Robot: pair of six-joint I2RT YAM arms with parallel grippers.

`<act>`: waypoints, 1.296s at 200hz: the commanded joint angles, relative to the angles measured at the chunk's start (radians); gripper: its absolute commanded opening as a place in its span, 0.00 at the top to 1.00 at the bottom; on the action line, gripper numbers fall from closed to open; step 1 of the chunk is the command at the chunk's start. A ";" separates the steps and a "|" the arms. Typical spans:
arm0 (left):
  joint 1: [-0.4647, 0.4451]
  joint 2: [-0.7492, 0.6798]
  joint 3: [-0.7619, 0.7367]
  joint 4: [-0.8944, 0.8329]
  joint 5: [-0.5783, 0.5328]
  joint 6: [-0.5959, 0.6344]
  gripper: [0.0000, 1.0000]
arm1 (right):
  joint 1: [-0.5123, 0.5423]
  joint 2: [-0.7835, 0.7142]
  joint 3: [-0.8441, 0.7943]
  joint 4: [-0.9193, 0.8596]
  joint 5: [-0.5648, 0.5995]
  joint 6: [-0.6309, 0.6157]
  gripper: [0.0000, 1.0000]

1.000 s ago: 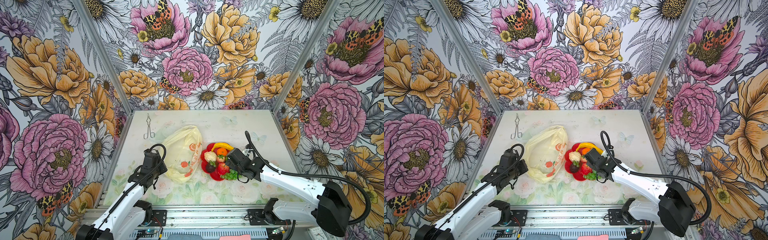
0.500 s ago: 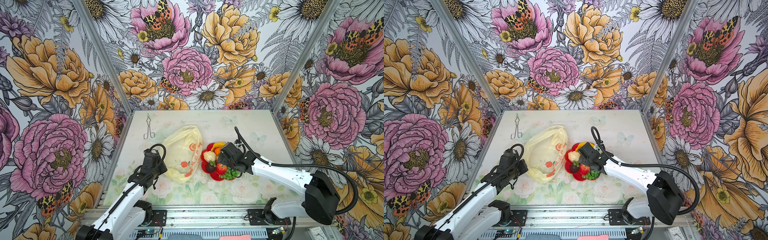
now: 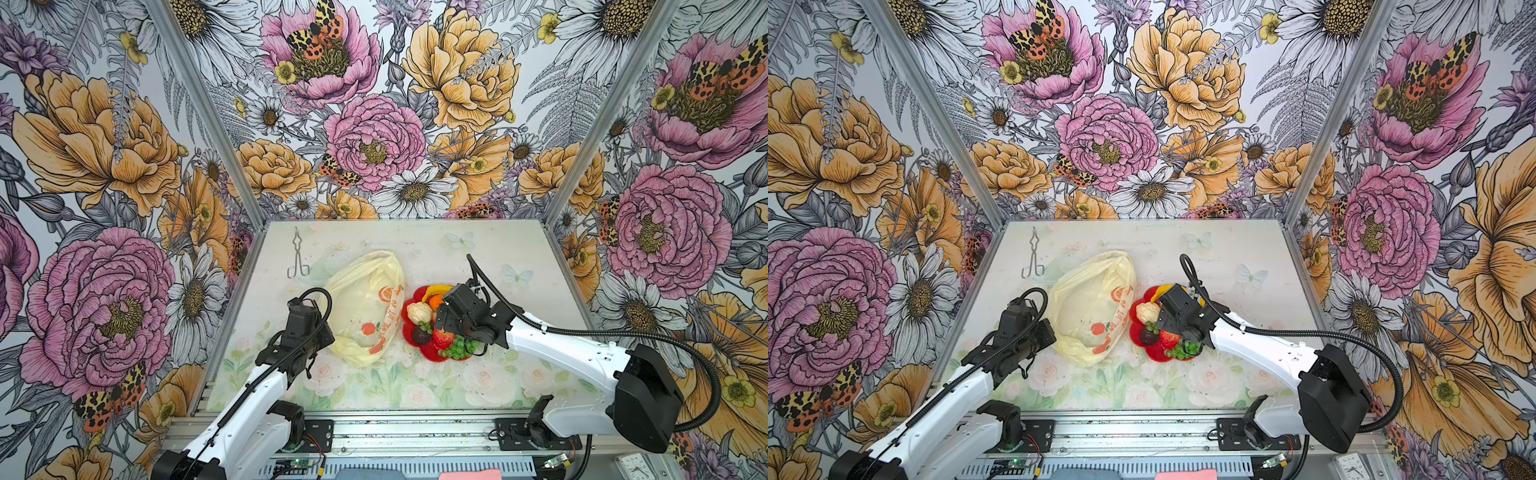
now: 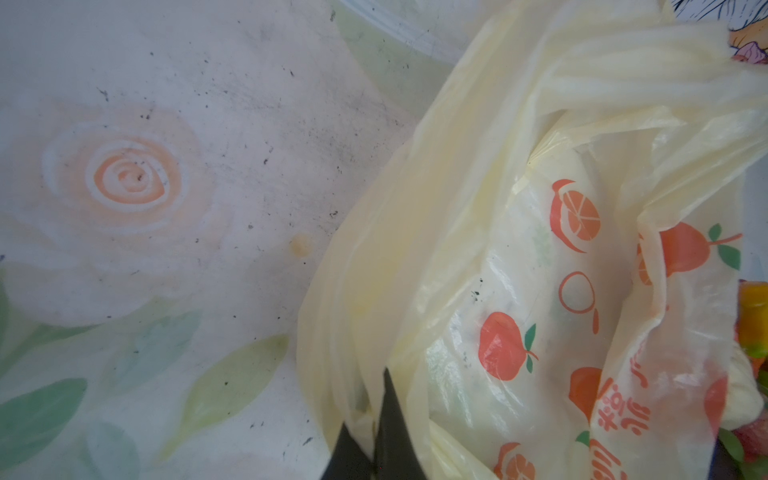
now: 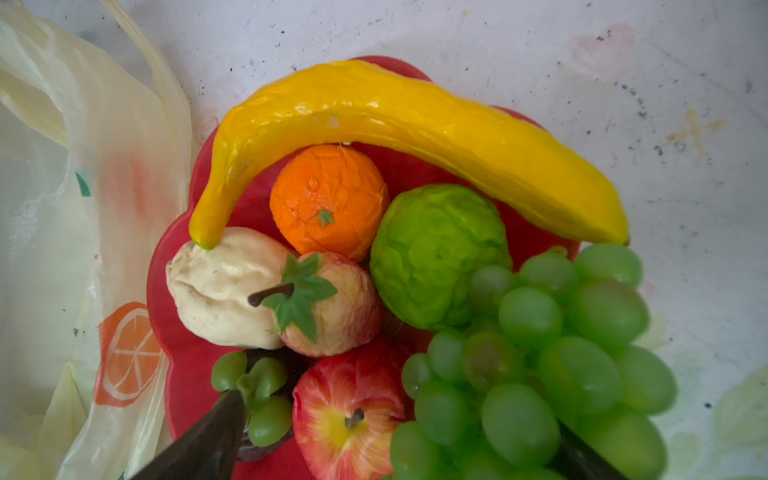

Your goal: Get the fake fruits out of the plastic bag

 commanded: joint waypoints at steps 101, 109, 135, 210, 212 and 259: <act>-0.005 -0.010 -0.004 0.019 -0.001 0.015 1.00 | 0.022 0.120 0.195 -0.225 0.039 -0.197 0.01; -0.004 -0.009 -0.005 0.019 -0.001 0.013 1.00 | 0.031 0.140 0.212 -0.246 0.054 -0.205 0.01; -0.005 -0.005 -0.004 0.021 -0.001 0.013 1.00 | 0.102 0.223 0.290 -0.289 0.080 -0.228 0.00; -0.003 -0.005 -0.004 0.022 0.000 0.014 1.00 | 0.155 0.263 0.350 -0.398 0.219 -0.242 0.01; -0.004 -0.005 -0.004 0.022 0.000 0.015 1.00 | 0.156 0.262 0.349 -0.396 0.216 -0.243 0.00; -0.003 -0.001 -0.002 0.023 0.002 0.014 1.00 | 0.185 0.298 0.369 -0.438 0.245 -0.258 0.02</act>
